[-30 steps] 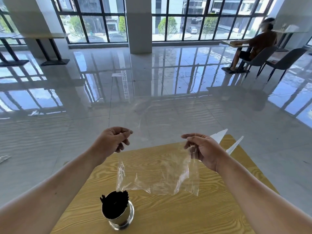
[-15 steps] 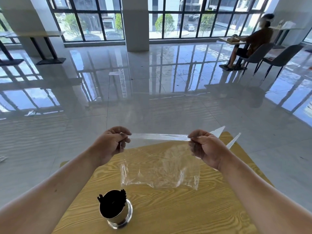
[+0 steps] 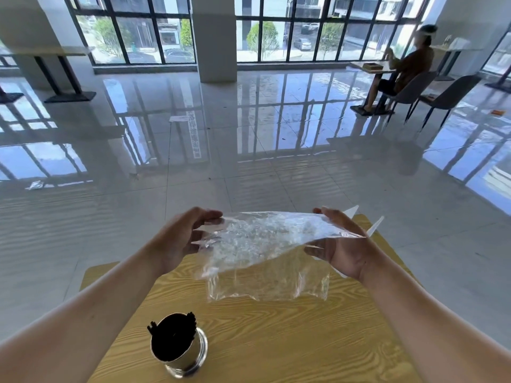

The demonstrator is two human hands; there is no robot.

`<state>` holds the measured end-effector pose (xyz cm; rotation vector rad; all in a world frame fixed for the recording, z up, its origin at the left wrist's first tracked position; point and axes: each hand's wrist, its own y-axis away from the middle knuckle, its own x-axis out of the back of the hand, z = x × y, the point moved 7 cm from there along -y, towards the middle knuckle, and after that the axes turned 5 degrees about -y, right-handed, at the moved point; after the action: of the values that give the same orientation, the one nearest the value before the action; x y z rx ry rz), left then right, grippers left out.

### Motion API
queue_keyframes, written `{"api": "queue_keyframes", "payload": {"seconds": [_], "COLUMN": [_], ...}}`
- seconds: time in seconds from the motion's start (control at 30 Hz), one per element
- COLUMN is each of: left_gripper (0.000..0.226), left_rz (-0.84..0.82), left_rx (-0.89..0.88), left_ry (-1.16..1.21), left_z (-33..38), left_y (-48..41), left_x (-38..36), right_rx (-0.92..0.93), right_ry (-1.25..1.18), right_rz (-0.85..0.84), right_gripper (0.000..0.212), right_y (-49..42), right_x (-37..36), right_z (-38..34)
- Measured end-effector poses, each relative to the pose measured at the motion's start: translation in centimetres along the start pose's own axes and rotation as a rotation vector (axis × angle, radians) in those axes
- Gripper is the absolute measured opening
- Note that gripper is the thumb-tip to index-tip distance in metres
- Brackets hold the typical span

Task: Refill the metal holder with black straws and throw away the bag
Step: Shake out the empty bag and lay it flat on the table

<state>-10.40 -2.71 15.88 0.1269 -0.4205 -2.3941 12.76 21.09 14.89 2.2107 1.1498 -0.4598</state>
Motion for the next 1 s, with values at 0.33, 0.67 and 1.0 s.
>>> {"api": "queue_keyframes", "payload": {"seconds": [0.33, 0.67, 1.0], "left_gripper": [0.066, 0.035, 0.079], "left_rz": [0.041, 0.155, 0.281], "left_rx": [0.068, 0.298, 0.295], "left_ry": [0.022, -0.171, -0.491], "left_z": [-4.6, -15.7, -24.6], "left_y": [-3.4, -6.0, -9.0], "left_x": [-4.1, -8.7, -9.1], "right_rx": [-0.165, -0.123, -0.182], "right_ry": [0.285, 0.532, 0.694], "right_rz": [0.207, 0.412, 0.444], "right_gripper": [0.02, 0.013, 0.038], "right_y": [0.2, -2.9, -6.4], "right_x": [6.7, 15.6, 21.0], "right_z": [5.4, 9.1, 16.2]}}
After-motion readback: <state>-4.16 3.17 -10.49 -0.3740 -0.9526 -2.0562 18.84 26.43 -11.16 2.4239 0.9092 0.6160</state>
